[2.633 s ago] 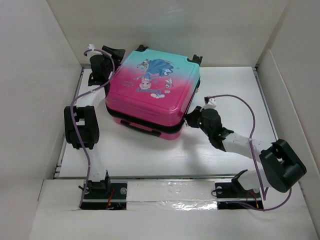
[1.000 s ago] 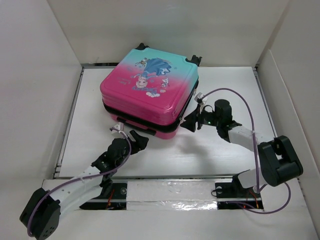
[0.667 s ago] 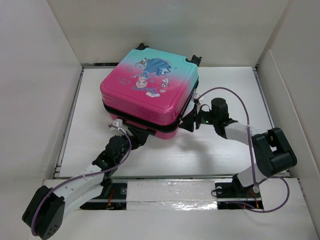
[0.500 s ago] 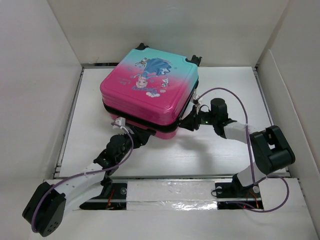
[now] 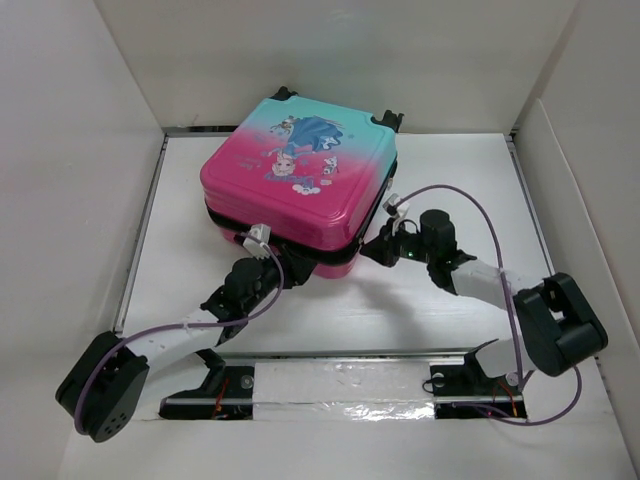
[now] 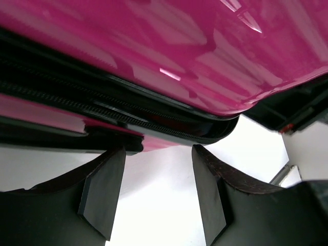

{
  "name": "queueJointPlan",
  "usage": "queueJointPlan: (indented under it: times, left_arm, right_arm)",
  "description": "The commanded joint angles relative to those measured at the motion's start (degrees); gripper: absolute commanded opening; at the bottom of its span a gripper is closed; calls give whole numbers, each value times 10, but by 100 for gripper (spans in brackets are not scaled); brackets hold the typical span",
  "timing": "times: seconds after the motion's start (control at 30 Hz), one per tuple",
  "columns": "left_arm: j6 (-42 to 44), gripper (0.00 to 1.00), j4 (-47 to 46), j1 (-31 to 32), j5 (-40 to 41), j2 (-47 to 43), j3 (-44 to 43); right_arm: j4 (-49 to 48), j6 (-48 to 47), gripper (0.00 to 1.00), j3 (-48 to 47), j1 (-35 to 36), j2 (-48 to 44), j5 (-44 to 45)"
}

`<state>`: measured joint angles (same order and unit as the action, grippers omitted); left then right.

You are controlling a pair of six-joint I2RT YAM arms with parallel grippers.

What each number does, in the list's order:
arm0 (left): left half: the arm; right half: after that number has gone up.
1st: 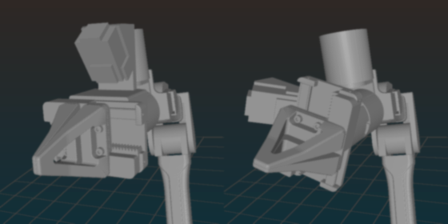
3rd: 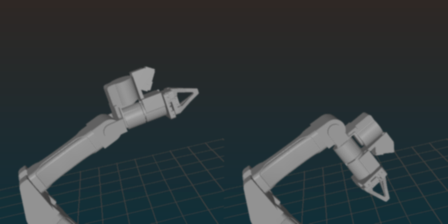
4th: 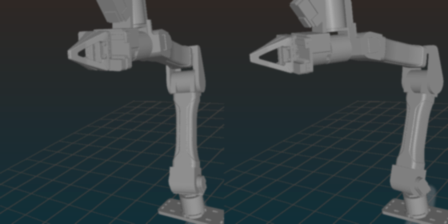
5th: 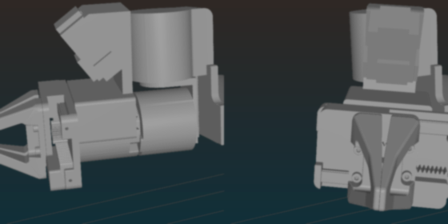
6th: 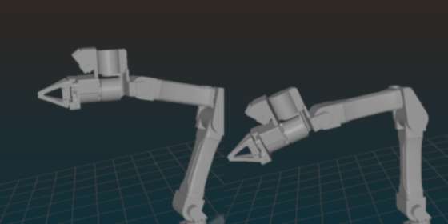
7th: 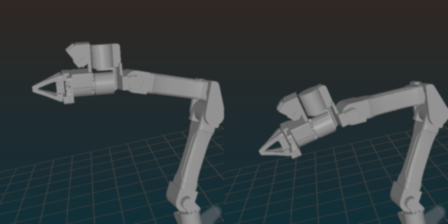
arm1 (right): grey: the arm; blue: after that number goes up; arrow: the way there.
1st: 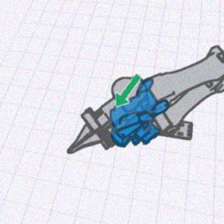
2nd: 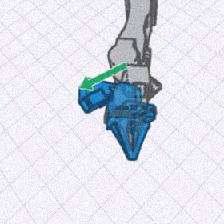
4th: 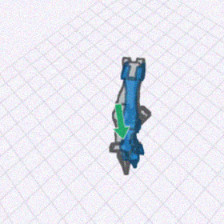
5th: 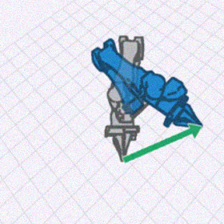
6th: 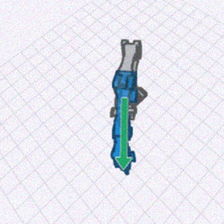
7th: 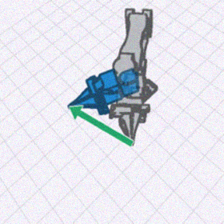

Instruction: Pack the luggage

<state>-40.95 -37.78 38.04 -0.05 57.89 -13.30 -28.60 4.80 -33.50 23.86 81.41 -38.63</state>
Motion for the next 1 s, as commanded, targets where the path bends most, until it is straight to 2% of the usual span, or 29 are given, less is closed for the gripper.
queueJointPlan:
  times: [0.0, 0.13, 0.2, 0.3, 0.37, 0.5, 0.63, 0.7, 0.73, 0.8, 0.83, 0.97]
  left_arm:
    - [2, 52, -66, 1, -20, 19, -33]
    - [-11, 52, -108, 1, -13, 59, -49]
    - [-17, 52, -122, 6, -7, 82, -57]
    - [-15, 52, -128, 48, 41, 112, -84]
    - [-14, 52, -127, 82, 59, 139, -109]
    - [-36, 51, -156, 87, 51, 182, -128]
    - [-33, 51, -131, 92, 67, 178, -134]
    - [-29, 53, -95, 81, 77, 134, -123]
    - [-24, 60, -64, 67, 79, 110, -114]
    - [-14, 66, -17, 52, 98, 19, -82]
    - [-1, 67, 50, 46, 110, -53, -74]
    - [3, 66, 185, 2, 214, -200, -95]
  right_arm:
    - [31, 12, 0, 14, 67, -64, 90]
    - [120, 28, 0, 20, 177, -127, 244]
    - [161, 53, 0, 20, 217, -148, 282]
    - [201, 97, 0, 16, 304, -181, 382]
    - [202, 134, 0, 4, 367, -187, 420]
    - [150, 177, 0, -45, 448, -125, 483]
    - [85, 207, 0, -111, 484, -28, 535]
    - [62, 211, 0, -121, 498, -9, 572]
    - [57, 215, 0, -114, 498, -12, 600]
    - [37, 221, 0, -91, 498, -30, 615]
    - [36, 221, 0, -66, 488, -51, 616]
    - [32, 226, 0, -25, 470, -93, 599]
